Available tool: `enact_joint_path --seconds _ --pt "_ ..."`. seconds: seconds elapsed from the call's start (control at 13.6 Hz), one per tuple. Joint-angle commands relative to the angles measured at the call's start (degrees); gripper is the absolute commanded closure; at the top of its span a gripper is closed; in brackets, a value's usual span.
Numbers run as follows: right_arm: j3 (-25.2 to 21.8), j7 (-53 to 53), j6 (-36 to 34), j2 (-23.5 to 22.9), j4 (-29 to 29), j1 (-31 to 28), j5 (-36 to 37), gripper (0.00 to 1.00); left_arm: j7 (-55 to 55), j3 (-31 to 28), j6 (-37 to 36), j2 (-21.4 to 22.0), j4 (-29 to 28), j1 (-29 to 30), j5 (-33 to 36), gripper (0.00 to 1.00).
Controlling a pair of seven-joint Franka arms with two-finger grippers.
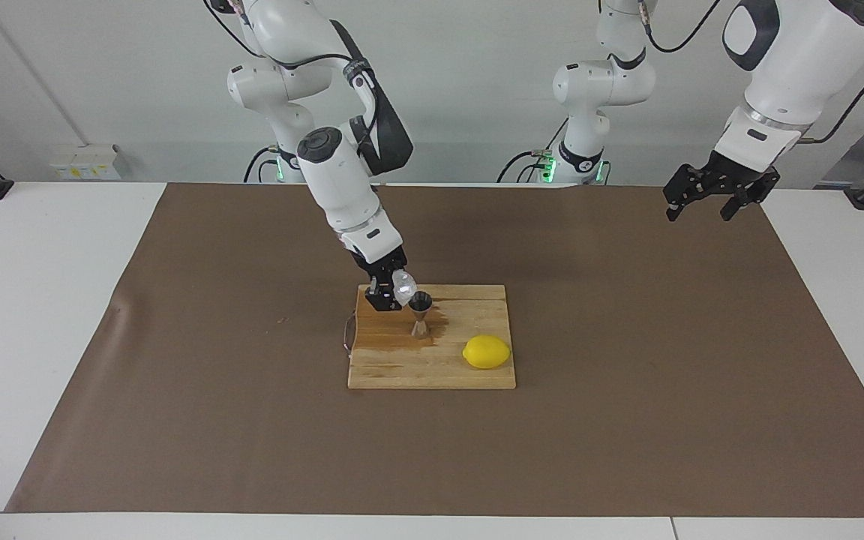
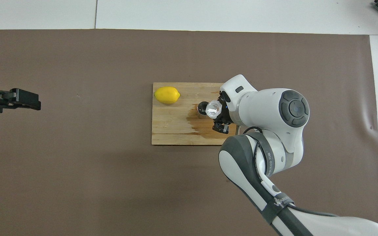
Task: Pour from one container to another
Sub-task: 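Tilt the white cup with the right gripper to pour into the metal cup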
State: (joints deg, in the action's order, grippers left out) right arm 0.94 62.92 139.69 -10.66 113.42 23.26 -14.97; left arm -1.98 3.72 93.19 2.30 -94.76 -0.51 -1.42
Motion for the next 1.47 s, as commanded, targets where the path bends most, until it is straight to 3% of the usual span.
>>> enact_joint_path --seconds 0.0,0.74,1.4 --pt "0.3 -6.2 0.3 -0.1 -0.6 -0.1 5.1 0.96 0.7 0.1 -0.4 0.7 -0.7 0.2 0.4 0.00" --pt "0.3 -15.6 0.4 -0.1 -1.4 2.3 15.2 0.94 0.6 0.1 -0.9 0.7 -0.6 0.6 0.4 0.00" --pt "0.3 -18.1 0.3 -0.1 -1.3 2.5 16.0 0.95 0.6 0.1 -1.0 0.7 -0.6 0.6 0.4 0.00"
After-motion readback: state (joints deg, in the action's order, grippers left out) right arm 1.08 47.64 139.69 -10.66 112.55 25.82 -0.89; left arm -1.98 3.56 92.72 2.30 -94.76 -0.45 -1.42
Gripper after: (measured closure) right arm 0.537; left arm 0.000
